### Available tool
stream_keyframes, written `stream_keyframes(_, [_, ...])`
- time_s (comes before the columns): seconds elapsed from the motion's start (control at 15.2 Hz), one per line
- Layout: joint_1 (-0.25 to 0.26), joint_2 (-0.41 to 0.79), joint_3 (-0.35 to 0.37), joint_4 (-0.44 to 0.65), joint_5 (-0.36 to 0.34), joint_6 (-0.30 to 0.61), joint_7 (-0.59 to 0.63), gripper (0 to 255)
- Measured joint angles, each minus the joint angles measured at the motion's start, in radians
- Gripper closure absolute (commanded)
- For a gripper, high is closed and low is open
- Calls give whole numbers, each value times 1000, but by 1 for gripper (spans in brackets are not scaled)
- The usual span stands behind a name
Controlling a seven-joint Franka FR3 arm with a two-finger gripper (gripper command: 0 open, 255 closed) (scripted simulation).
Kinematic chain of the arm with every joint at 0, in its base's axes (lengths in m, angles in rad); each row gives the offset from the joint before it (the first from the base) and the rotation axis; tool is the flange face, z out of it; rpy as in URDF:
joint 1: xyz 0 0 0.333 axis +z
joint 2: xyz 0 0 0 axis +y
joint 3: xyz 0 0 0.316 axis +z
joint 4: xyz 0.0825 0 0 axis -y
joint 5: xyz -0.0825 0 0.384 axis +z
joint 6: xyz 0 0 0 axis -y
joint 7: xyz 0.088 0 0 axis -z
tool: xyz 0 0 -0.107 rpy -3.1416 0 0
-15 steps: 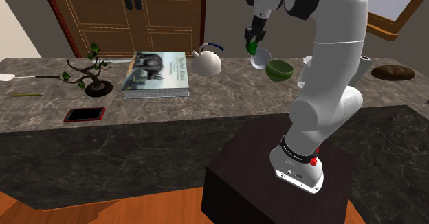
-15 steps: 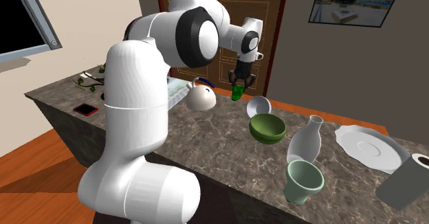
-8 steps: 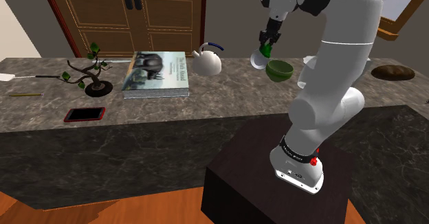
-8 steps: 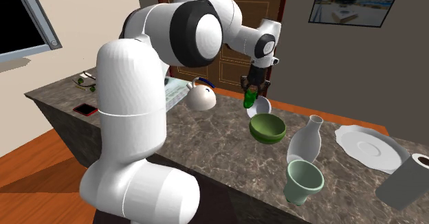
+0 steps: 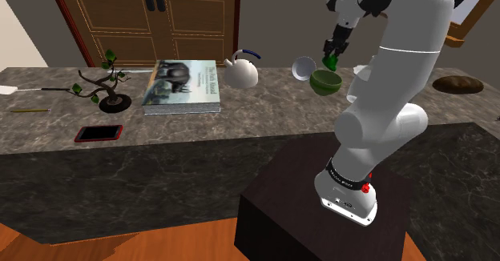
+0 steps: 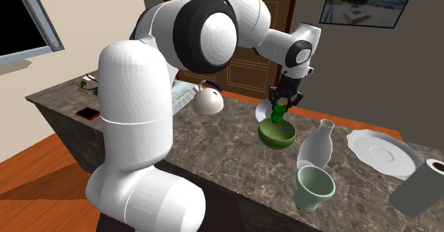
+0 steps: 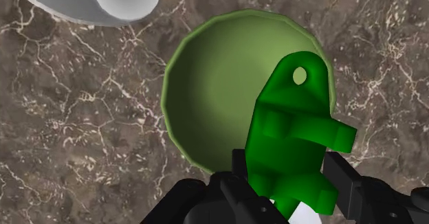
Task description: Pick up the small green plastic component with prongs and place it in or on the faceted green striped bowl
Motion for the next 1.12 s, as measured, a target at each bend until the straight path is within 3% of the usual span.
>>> stream_keyframes(1.12, [-23,66,11,-103,52,154,-67,255])
